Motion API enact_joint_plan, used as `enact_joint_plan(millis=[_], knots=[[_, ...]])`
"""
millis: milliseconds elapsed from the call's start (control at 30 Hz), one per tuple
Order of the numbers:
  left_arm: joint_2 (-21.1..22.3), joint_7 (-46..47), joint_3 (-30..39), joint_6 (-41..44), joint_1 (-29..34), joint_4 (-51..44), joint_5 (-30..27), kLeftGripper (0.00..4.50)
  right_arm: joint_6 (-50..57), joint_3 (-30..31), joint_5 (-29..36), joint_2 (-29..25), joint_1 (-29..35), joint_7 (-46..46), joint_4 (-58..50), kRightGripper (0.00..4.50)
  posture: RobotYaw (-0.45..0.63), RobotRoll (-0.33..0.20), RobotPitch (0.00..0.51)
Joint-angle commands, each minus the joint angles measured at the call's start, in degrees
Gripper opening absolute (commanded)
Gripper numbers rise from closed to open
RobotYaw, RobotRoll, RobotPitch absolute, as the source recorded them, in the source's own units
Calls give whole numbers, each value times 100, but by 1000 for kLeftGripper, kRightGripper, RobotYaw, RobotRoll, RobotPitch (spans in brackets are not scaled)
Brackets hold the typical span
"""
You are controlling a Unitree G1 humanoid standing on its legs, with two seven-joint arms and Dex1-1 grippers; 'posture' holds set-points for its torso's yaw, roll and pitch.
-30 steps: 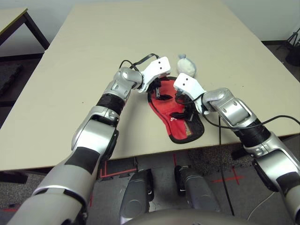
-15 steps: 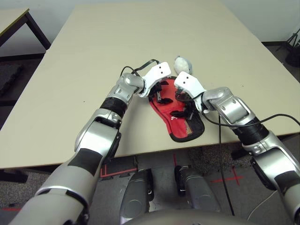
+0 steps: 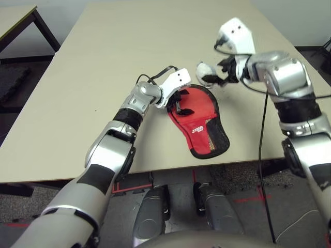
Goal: Store the ping-pong paddle in its case and zip it.
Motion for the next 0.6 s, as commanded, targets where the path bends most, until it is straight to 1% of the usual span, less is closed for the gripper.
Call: enact_joint_plan(millis=[33,100,233,400,467,600], knots=[[-39,150,-265,206,298,352,287,4481,-761,-82,-117,297,-123,-343,892,4500,-30,0,194],[-63,150,-268,205,299,343,289,4481,-1287,-77,-216,483,-213,-534,1524,4500,-29,0,193],[-81,137,-274,216,313,298,290,4481,-2332,-23,-513,686,-431,-961,2686,4500,-17,0,189],[-79,121,-276,244,361,210,285,4481,-3227,-56,-759,827,-661,-1429,3774,4500,-5,0,188],[-76,115,-276,260,387,169,282,4481,-3465,-47,-851,845,-715,-1584,4076,4500,-2,0,187],[-79,107,-284,303,468,64,278,4481,-3523,-167,-887,845,-748,-1813,4511,4500,6,0,186]])
